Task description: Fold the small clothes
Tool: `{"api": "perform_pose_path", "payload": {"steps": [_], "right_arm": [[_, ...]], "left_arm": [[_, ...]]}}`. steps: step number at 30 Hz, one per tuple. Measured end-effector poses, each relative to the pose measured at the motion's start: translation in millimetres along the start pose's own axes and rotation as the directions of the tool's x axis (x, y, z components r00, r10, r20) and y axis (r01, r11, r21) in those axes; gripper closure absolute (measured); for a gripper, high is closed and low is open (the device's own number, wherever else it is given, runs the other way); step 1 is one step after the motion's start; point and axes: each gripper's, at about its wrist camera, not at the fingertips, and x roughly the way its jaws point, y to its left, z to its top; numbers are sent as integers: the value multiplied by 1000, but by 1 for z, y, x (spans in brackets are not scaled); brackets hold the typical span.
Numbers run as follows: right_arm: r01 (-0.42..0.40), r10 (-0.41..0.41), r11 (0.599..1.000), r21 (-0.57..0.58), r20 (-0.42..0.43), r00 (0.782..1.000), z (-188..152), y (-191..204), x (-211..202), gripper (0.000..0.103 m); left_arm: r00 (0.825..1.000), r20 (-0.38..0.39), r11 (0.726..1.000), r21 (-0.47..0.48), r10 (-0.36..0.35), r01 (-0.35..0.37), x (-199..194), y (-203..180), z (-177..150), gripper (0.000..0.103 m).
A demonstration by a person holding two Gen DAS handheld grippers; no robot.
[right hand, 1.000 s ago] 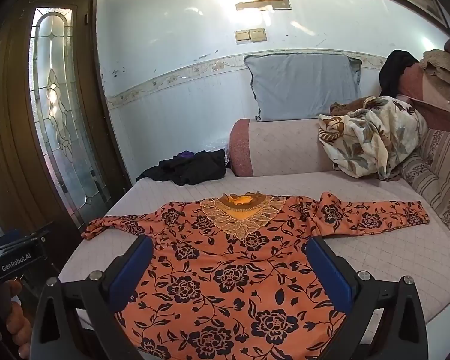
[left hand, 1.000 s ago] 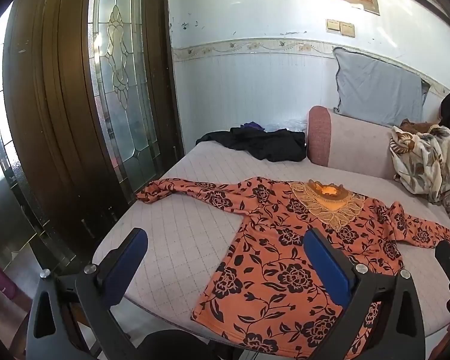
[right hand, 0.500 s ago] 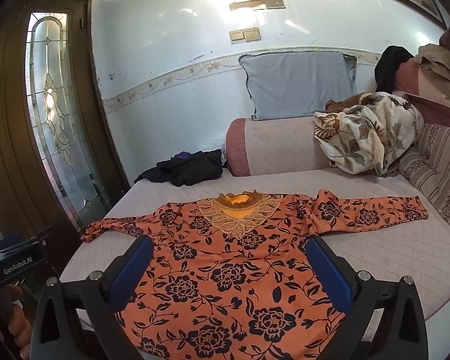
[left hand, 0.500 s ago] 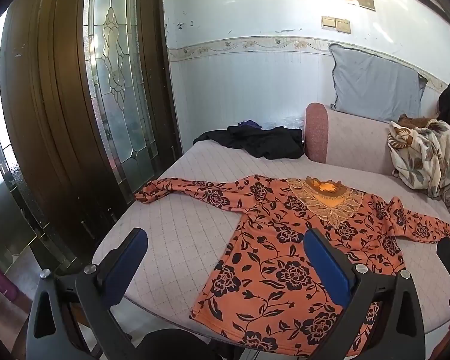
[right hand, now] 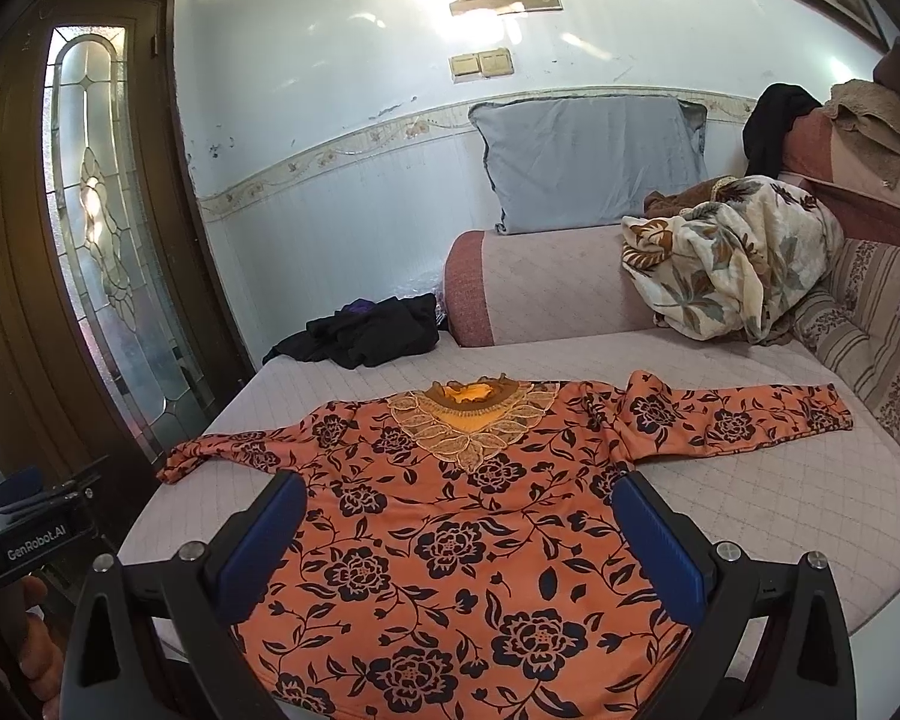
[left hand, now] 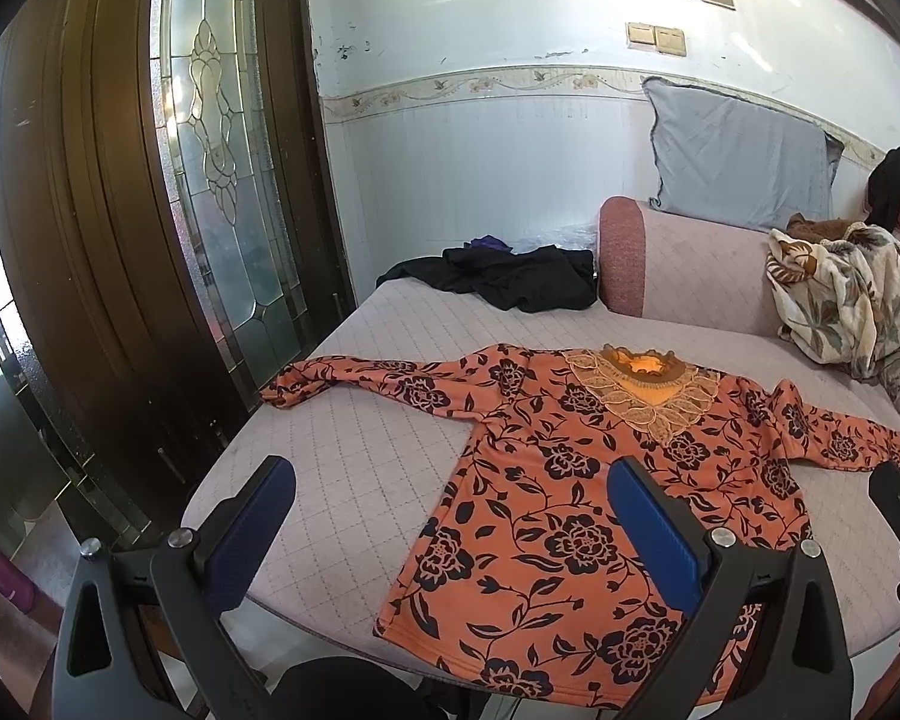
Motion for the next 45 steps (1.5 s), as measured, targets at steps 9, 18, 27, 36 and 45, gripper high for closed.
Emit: {"api": "perform_pose_path", "payload": {"steps": [9, 18, 27, 36, 45], "right_arm": [[9, -9, 1000, -5, -24, 1000, -8, -2, 6, 0], [18, -18, 1000, 6, -45, 999, -11, -5, 12, 0], [17, -16, 1000, 11, -55, 998, -13, -6, 15, 0], [18, -17, 1000, 13, -70, 997, -16, -6, 19, 0], [18, -17, 1000, 11, -80, 997, -19, -7, 21, 0]], "left_arm": [[1000, -5, 1000, 5, -3, 3, 2, -1, -1, 0], [1000, -16, 1000, 16, -9, 9, 6, -7, -3, 0], [1000, -23, 1000, 19, -11, 12, 8, -10, -5, 0], [999, -44, 1000, 9, -11, 11, 14, -8, -9, 0], [999, -46, 1000, 13, -17, 18, 17, -9, -11, 0]]}}
